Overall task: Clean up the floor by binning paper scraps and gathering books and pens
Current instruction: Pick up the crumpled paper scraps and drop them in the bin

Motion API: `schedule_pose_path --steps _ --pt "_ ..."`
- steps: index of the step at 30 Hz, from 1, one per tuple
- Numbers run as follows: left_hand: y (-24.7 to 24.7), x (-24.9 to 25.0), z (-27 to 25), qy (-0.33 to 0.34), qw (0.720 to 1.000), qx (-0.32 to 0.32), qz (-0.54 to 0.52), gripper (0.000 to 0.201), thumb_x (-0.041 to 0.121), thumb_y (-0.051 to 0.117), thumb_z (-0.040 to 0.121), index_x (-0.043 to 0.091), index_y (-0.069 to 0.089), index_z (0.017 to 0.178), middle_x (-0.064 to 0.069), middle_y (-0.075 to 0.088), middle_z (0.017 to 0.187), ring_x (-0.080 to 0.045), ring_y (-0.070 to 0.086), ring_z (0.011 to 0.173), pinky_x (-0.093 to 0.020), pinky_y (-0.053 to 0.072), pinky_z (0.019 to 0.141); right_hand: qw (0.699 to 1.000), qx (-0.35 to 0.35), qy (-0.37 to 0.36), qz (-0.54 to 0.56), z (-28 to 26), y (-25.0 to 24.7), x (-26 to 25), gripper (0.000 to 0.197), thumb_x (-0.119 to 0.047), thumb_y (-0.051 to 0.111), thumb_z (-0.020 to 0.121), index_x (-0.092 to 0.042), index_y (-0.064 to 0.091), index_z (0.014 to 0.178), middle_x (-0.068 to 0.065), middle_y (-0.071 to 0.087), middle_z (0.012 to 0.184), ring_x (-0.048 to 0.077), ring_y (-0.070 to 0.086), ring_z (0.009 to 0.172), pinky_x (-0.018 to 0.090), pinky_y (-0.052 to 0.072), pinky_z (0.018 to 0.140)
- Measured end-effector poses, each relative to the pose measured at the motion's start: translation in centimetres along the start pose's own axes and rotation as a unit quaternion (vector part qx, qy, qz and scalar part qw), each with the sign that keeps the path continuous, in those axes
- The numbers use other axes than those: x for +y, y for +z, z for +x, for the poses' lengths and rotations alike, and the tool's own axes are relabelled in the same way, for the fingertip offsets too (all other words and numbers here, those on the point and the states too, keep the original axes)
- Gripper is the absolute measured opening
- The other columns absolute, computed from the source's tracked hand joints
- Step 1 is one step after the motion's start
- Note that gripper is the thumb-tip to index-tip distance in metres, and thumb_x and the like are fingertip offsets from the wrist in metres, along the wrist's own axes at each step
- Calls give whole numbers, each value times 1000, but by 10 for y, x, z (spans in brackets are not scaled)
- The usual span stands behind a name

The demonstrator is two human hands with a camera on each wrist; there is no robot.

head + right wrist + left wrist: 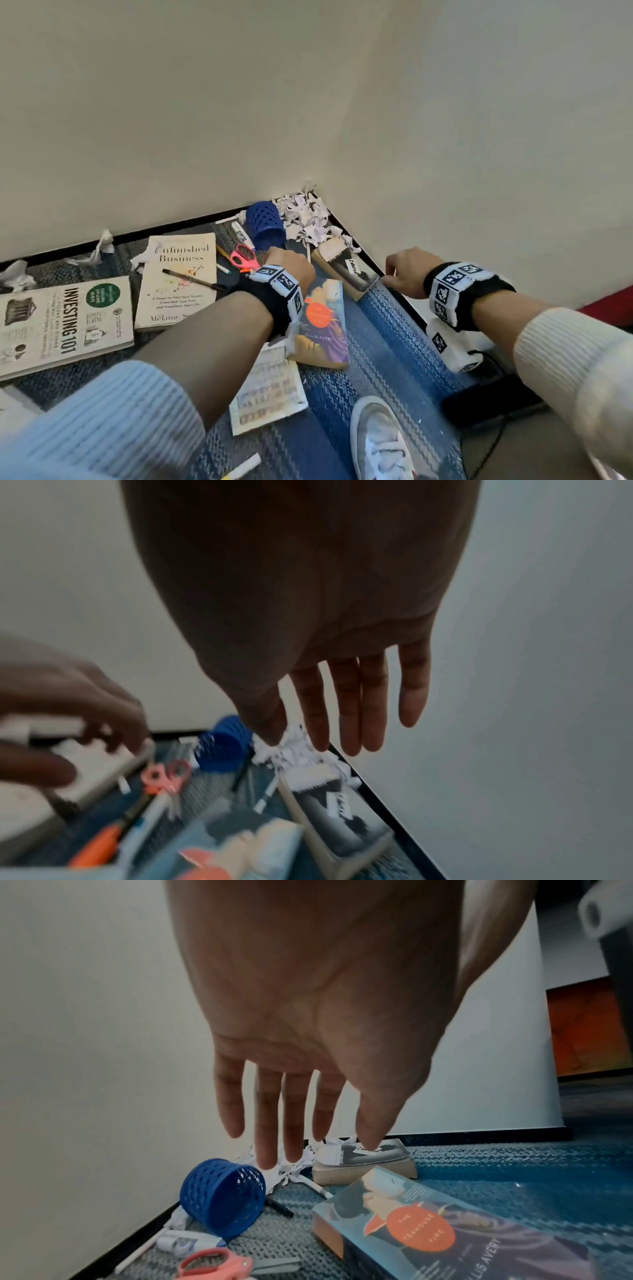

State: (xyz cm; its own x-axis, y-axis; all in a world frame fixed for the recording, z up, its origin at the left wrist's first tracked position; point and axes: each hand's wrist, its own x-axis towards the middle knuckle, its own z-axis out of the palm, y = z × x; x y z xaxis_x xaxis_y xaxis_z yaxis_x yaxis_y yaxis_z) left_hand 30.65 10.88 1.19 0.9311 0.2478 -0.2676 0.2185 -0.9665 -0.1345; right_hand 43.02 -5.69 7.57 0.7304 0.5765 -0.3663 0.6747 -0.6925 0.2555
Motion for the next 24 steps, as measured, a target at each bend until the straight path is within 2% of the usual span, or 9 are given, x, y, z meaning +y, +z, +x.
schedule_pose_path --steps 2,4,7,10,12,14,16,19,24 --pt "9 -6 3 0 1000 14 11 25 19 45 98 15 65 112 -3 67 109 -24 64 102 -33 34 71 1000 -24 0 -3 20 12 9 44 -50 46 93 -10 64 102 12 68 100 28 63 91 32 49 75" --pt "20 -18 7 -17 1000 17 -4 27 22 49 96 15 62 118 -5 66 114 -24 63 106 -34 38 72 1000 -28 -2 7 50 20 21 45 -49 44 94 -9 64 104 15 68 104 30 63 96 33 48 78" --pt "28 -49 14 -55 998 15 -8 28 29 49 95 17 58 118 -5 65 114 -25 64 105 -34 45 79 999 -27 -6 19 103 30 29 41 -43 47 94 -8 61 111 16 67 112 31 61 103 32 46 81" --pt "25 -71 23 -112 993 7 -35 39 42 47 94 17 52 124 -7 61 121 -28 61 111 -38 49 87 999 -15 -14 48 156 42 35 46 -47 45 95 -8 57 115 16 64 118 32 60 108 34 46 86" --pt "18 -79 27 -145 987 8 -65 42 46 47 93 16 50 122 -10 59 123 -31 59 113 -39 48 88 997 -3 -15 71 179 49 37 51 -50 42 96 -7 55 118 17 63 119 33 59 109 36 46 88" --pt "6 -78 37 -169 980 8 -104 41 47 49 91 15 51 118 -10 60 122 -31 59 111 -38 48 86 996 2 -17 86 194 54 42 47 -46 46 95 -6 55 119 18 63 119 34 59 108 36 47 86" --pt "-7 -68 51 -174 972 2 -159 38 45 54 89 16 54 113 -10 63 117 -30 60 106 -35 47 83 995 -16 -22 97 200 61 47 43 -40 53 92 -6 55 119 17 63 120 34 60 109 35 47 85" --pt "-19 -51 71 -146 960 -20 -238 35 46 57 89 18 57 110 -5 68 109 -24 62 97 -32 49 81 996 -8 -41 83 210 63 50 44 -41 54 91 -9 52 122 15 62 122 33 60 109 36 48 87" --pt "-12 -32 111 -112 971 -20 -211 34 47 54 91 19 54 111 -2 61 113 -22 57 100 -36 48 87 991 2 -63 117 242 63 49 36 -31 54 91 -14 49 122 14 62 120 31 60 105 34 48 82"
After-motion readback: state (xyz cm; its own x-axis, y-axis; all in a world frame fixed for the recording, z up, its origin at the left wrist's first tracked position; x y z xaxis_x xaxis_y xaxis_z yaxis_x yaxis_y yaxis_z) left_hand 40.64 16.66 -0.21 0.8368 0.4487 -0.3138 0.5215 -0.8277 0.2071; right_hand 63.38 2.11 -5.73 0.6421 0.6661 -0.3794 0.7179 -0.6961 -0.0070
